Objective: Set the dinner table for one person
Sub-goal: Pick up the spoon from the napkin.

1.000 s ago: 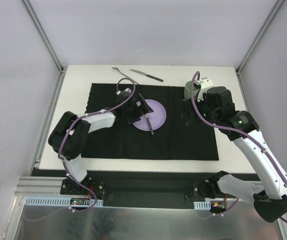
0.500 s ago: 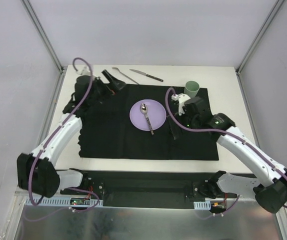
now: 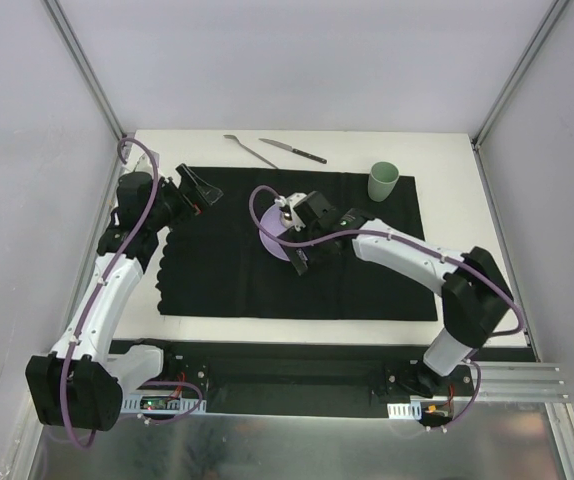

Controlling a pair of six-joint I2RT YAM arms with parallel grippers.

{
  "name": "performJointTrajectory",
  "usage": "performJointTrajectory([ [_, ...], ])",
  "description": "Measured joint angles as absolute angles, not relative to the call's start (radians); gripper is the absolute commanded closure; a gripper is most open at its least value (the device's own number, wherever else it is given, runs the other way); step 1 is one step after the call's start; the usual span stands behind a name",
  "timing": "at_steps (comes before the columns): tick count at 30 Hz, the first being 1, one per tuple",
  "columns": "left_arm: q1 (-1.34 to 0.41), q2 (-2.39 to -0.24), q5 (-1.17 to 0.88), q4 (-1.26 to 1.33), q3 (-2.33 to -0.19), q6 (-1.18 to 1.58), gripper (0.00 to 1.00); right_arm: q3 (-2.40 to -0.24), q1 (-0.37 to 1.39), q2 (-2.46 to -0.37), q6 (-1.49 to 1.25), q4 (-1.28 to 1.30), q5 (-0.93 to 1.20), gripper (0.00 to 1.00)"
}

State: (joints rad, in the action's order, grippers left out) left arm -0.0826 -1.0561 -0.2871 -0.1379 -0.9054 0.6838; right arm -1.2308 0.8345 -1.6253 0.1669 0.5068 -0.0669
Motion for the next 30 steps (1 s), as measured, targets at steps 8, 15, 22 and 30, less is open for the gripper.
performJointTrajectory([
  [8,-0.054,-1.036,-0.319,-0.175,-0.887,0.653,0.01,-1.361,0.838,-1.770,0.178,0.456,-0.099,0.14],
  [15,-0.017,-1.027,-0.341,-0.178,-0.886,0.638,0.01,-1.393,0.827,-1.864,0.177,0.429,-0.109,0.23],
  [22,0.012,-1.026,-0.364,-0.185,-0.876,0.635,0.01,-1.397,0.787,-1.930,0.172,0.417,-0.109,0.32],
  [30,0.041,-1.025,-0.371,-0.194,-0.867,0.630,0.01,-1.404,0.768,-1.953,0.166,0.403,-0.096,0.55],
])
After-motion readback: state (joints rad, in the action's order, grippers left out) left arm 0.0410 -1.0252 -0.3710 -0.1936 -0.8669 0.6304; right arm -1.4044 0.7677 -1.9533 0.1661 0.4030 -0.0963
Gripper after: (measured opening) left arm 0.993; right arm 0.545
